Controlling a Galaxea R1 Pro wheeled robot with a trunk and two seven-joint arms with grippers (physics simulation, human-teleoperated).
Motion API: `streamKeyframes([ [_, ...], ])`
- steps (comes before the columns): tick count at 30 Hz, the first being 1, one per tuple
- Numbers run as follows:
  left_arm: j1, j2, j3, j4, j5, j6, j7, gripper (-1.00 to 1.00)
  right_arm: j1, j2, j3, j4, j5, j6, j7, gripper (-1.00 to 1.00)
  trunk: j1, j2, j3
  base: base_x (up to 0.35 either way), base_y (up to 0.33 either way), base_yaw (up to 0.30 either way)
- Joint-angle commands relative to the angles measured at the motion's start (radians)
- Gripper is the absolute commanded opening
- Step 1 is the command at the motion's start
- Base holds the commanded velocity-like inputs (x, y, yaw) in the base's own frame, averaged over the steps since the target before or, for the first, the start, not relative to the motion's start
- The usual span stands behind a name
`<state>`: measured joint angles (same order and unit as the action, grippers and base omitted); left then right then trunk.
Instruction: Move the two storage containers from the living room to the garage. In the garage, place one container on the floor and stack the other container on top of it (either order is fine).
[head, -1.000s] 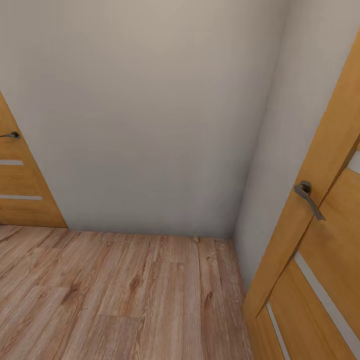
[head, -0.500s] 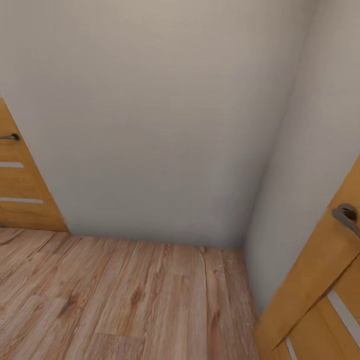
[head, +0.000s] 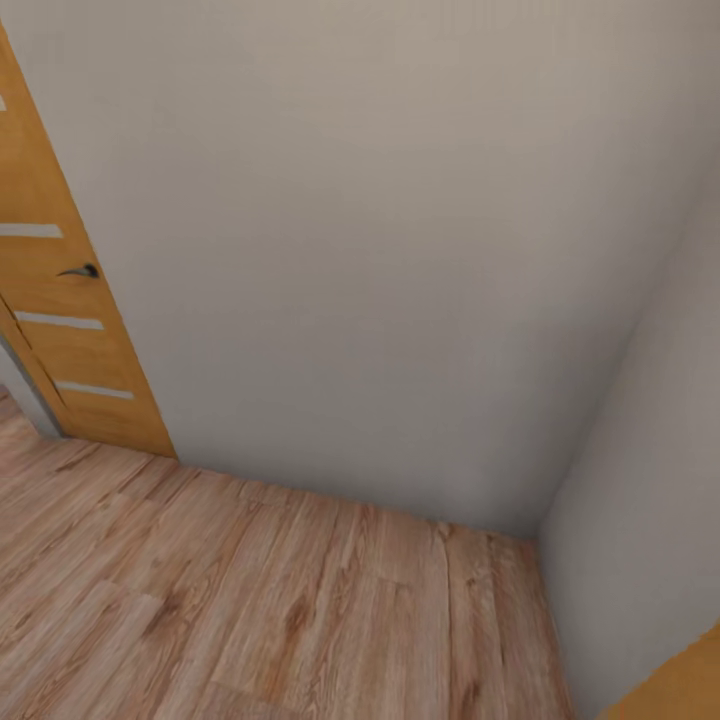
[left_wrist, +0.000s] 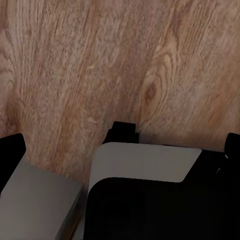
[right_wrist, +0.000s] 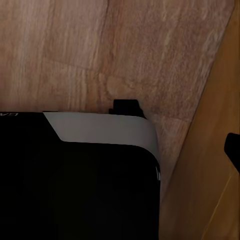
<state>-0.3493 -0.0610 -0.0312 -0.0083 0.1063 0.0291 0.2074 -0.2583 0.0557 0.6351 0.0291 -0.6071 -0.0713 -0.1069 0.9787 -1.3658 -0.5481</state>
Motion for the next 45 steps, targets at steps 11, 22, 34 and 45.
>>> streamKeyframes([
  [11, 0.000, 0.000, -0.004, -0.001, 0.010, 0.003, 0.003, 1.00, -0.001, 0.001, 0.008, 0.003, -0.008, -0.005, -0.001, 1.00, 0.000, 0.000, -0.001, 0.078, 0.000, 0.270],
  [22, 0.000, 0.000, -0.004, -0.001, 0.010, 0.003, 0.003, 1.00, -0.001, 0.001, 0.008, 0.003, -0.008, -0.005, -0.001, 1.00, 0.000, 0.000, -0.001, 0.000, 0.000, 0.270],
  [34, 0.000, 0.000, -0.004, -0.001, 0.010, 0.004, 0.003, 1.00, -0.001, 0.000, 0.008, 0.003, -0.008, -0.005, 0.000, 1.00, 0.000, 0.000, -0.001, 0.011, 0.000, 0.235],
  [45, 0.000, 0.000, -0.004, -0.001, 0.009, 0.003, 0.003, 1.00, -0.001, 0.000, 0.008, 0.003, -0.008, -0.005, 0.000, 1.00, 0.000, 0.000, -0.001, 0.276, 0.000, 0.013],
])
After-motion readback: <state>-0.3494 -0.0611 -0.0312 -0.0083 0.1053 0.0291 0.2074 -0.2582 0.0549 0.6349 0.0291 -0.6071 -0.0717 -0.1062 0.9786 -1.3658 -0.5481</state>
